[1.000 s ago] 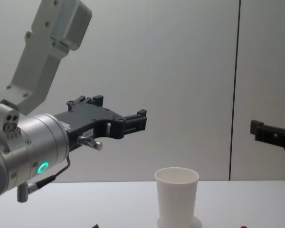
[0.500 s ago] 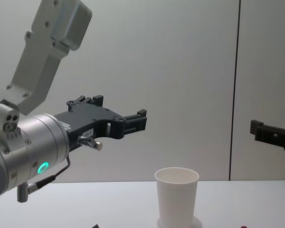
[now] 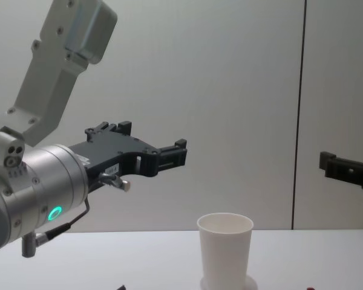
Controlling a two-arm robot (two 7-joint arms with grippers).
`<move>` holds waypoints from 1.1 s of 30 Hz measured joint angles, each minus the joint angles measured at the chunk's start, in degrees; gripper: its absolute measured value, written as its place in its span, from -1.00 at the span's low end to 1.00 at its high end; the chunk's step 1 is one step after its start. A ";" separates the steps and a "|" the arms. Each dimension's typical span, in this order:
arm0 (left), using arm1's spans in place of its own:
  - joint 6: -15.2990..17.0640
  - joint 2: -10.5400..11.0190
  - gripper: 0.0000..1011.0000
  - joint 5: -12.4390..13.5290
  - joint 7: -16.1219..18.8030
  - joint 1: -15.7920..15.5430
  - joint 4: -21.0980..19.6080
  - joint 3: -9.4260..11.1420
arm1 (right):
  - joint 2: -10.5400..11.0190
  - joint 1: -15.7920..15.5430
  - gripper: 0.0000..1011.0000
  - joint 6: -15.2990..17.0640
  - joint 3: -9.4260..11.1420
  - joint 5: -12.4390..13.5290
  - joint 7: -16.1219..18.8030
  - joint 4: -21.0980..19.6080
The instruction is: Place the pen into the pen holder.
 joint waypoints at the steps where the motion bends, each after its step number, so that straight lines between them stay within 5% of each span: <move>1: 0.00 0.00 0.98 0.00 0.00 0.00 0.00 0.00 | -0.06 0.11 0.98 0.19 0.03 0.00 -0.12 0.08; 14: 0.00 0.00 0.98 0.00 0.00 0.00 0.00 0.00 | -1.65 3.62 0.98 5.85 0.99 1.52 -3.08 3.57; 33: 0.00 0.00 0.98 0.00 0.00 0.00 0.00 0.00 | -5.23 9.54 0.98 19.37 1.04 3.75 -7.24 11.22</move>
